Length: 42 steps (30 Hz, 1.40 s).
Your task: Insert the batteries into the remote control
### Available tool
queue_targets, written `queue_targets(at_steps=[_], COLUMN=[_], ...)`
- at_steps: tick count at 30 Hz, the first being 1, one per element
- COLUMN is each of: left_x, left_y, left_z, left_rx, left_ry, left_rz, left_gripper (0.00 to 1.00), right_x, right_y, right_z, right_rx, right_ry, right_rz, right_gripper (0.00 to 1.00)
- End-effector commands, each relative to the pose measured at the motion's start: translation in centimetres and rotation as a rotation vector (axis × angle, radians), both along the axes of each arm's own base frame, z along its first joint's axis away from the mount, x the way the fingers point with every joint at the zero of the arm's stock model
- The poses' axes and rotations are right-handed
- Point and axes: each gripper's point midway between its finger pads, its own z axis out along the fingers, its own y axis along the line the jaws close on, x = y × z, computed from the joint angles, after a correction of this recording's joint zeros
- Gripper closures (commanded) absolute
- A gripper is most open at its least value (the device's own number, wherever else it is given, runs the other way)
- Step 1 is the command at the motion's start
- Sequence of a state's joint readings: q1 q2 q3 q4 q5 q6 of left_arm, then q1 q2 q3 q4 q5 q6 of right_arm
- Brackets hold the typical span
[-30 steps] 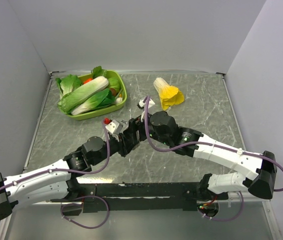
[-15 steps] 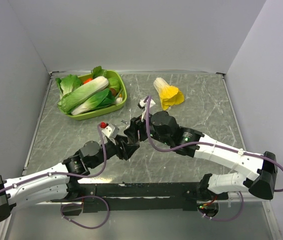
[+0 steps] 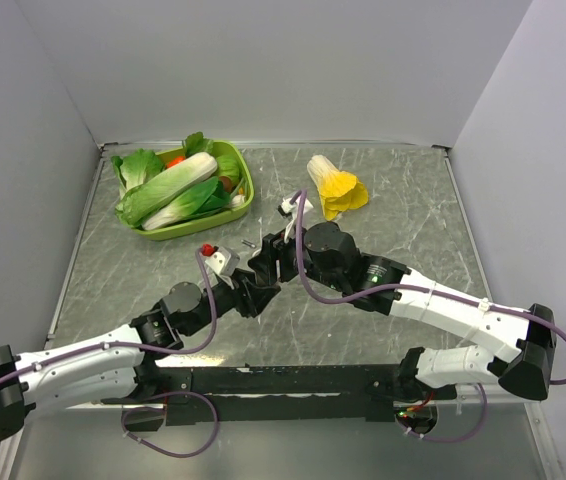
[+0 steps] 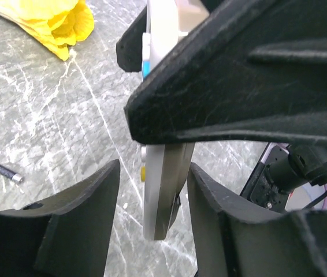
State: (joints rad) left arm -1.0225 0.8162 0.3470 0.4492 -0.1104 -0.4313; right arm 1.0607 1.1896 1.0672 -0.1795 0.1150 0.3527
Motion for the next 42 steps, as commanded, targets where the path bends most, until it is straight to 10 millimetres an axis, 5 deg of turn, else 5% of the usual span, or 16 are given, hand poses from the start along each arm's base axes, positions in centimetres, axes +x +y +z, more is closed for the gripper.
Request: queue_targets(at_steps=[1,20,22,25,28,29,32,35,42], left_x=[0.3,0.3,0.3,0.3,0.2,0.3,0.2,0.1,-0.9], left_y=[-0.3,-0.4,-0.5,-0.6,-0.3,-0.2,0.4,0.8,0.6], left_z=[1.1,1.0,1.1,0.9,0.8,0.9,0.4,-0.3,-1.7], left_rx=[-0.054,-0.063,-0.066,-0.064,-0.077,-0.087,-0.118,-0.141,-0.171], left_ry=[-0.030,-0.031,-0.030,-0.025,-0.015,-0.010,0.025,0.071,0.165], left_rz=[0.010,0.007,0.005,0.002,0.008,0.019,0.042,0.054,0.022], left_gripper=[0.47,0.53,0.59,0.82,0.98,0.98,0.99,0.99,0.99], right_x=[0.0,-0.1,-0.1,-0.1,-0.2,-0.3,-0.4,-0.7,-4.7], right_y=[0.0,0.0,0.0,0.0,-0.3,-0.4,-1.4,-2.8,-4.2], right_z=[3.3,3.1,3.0,2.7,2.5,2.6,3.3,4.3,4.7], right_rx=[0.102,0.112,0.112,0.107,0.104,0.104,0.112,0.120,0.088], right_ry=[-0.037,-0.029,-0.027,-0.023,-0.024,-0.034,-0.091,-0.199,-0.617], right_rz=[-0.012,-0.017,-0.016,-0.018,-0.016,-0.012,-0.010,0.005,0.295], right_gripper=[1.00,1.00,1.00,0.99,0.77,0.58,0.31,0.15,0.06])
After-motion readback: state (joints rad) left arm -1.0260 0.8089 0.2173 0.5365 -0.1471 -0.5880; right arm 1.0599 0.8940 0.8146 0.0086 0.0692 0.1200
